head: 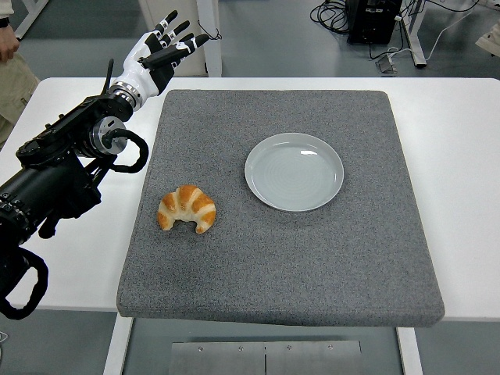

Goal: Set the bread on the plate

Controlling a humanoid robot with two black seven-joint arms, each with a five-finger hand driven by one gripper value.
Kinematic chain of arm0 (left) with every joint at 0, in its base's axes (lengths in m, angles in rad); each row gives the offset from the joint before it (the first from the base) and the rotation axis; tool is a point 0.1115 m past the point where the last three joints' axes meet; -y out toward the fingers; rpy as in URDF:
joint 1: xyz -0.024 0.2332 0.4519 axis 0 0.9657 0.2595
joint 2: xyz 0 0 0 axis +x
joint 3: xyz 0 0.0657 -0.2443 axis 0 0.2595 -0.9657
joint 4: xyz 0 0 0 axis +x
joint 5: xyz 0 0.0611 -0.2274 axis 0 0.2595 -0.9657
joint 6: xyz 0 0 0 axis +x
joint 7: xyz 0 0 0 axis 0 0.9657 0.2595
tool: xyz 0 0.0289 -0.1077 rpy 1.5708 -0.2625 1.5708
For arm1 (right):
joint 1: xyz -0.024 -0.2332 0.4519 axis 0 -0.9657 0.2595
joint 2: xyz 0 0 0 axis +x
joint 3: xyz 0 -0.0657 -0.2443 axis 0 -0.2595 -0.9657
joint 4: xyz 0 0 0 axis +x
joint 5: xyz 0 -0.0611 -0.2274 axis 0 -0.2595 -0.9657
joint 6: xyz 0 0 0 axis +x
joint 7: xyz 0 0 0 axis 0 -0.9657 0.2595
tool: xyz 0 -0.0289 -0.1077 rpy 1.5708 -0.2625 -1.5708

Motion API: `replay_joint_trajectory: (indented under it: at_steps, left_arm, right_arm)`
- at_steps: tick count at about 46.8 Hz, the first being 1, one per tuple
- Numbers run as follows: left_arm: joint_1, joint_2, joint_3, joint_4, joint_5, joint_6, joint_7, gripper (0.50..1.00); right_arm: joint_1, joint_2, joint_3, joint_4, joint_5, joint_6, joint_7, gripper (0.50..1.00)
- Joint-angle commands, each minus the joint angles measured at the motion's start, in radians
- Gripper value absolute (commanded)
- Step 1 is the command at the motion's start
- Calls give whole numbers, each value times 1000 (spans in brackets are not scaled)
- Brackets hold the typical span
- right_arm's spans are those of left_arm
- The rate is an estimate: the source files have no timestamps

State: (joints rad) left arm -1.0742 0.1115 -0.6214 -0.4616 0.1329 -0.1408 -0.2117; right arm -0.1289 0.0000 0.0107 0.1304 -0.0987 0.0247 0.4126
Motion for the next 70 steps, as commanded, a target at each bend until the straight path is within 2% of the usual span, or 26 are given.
replay_joint_trajectory:
  at_steps: [1,5,11,21,28,34,46,58,70]
  left_arm:
    - [-3,2,-1,0,-7,-2,2,972]
    - [3,4,0,0,-4,-3,18,972]
    - [5,13,-1,-9,-1,-6,72,972]
    - [5,69,40,-81,4,-2,89,972]
    - [3,115,127,-140,5,0,77,972]
    - [7,152,137,-216,7,6,77,972]
    - [7,231,201,-361,20,75,77,972]
    - [10,335,224,-535,135,92,77,972]
    - [8,427,246,-637,272,106,80,972]
  right_arm:
    - [0,0,0,0,1,0,0,1000]
    - [0,0,0,0,1,0,0,1000]
    - [0,0,0,0,1,0,0,1000]
    - [0,0,0,0,1,0,0,1000]
    - [0,0,0,0,1,0,0,1000]
    - [0,0,0,0,1,0,0,1000]
    - [0,0,0,0,1,0,0,1000]
    - [0,0,0,0,1,0,0,1000]
    - [0,0,0,0,1,0,0,1000]
